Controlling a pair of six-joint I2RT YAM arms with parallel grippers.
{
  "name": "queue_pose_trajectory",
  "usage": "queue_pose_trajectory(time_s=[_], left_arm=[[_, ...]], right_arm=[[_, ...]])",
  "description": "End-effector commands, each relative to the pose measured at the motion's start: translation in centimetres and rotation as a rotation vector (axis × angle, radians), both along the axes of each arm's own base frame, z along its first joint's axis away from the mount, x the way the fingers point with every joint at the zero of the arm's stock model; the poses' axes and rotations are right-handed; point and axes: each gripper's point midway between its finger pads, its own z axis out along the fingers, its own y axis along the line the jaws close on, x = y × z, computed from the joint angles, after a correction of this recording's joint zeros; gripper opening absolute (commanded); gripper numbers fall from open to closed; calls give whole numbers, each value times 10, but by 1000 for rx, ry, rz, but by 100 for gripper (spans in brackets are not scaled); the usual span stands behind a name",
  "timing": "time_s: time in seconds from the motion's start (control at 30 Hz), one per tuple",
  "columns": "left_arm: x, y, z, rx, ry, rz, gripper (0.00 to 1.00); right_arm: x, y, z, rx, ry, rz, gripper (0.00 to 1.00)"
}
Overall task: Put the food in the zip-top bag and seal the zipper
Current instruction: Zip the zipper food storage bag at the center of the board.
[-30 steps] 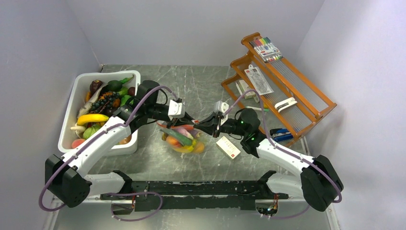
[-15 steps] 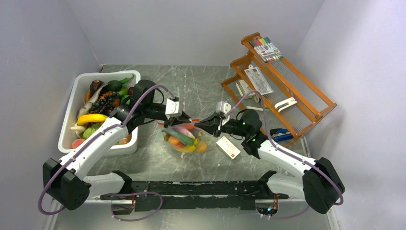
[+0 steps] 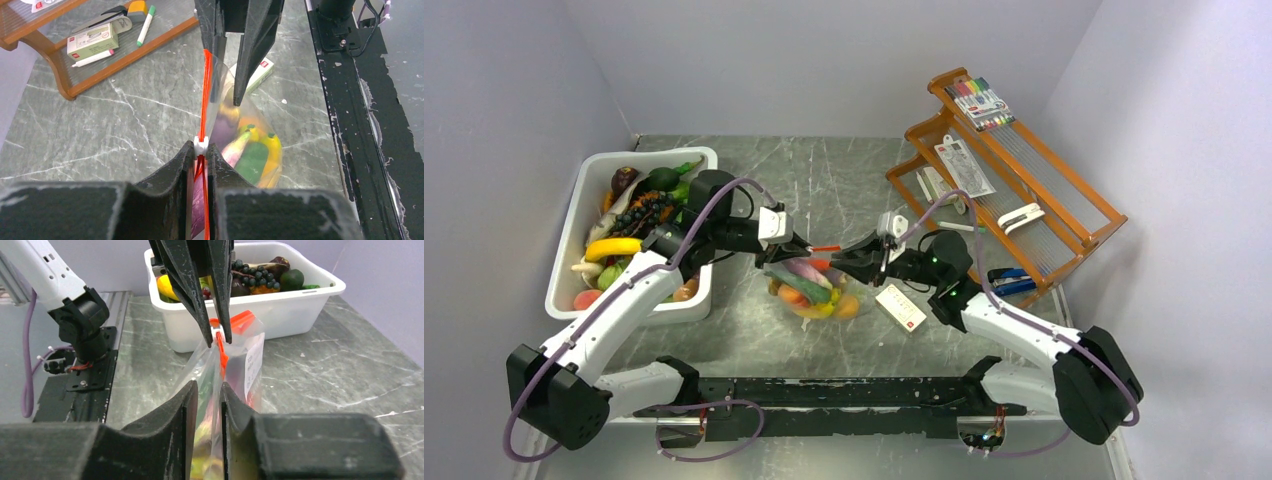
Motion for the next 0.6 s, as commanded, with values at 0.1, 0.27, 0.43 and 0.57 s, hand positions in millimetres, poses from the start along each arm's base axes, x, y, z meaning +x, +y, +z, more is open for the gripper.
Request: queue_pose_trajectory(time_s=[0.1, 0.27, 0.43, 0.57], left_arm=[[-3, 1, 1, -23, 2, -22, 7], [-4, -1, 4, -36, -4, -29, 7], [-3, -2, 8, -47, -7, -35, 7], [-3, -3, 9, -48, -8, -39, 7]], right_arm=[[0, 8, 22, 44, -25, 49, 36], [-1, 12, 27, 64, -19, 59, 37], [4, 16, 29, 64, -9, 55, 29], [5, 17, 32, 82, -10, 48, 24]])
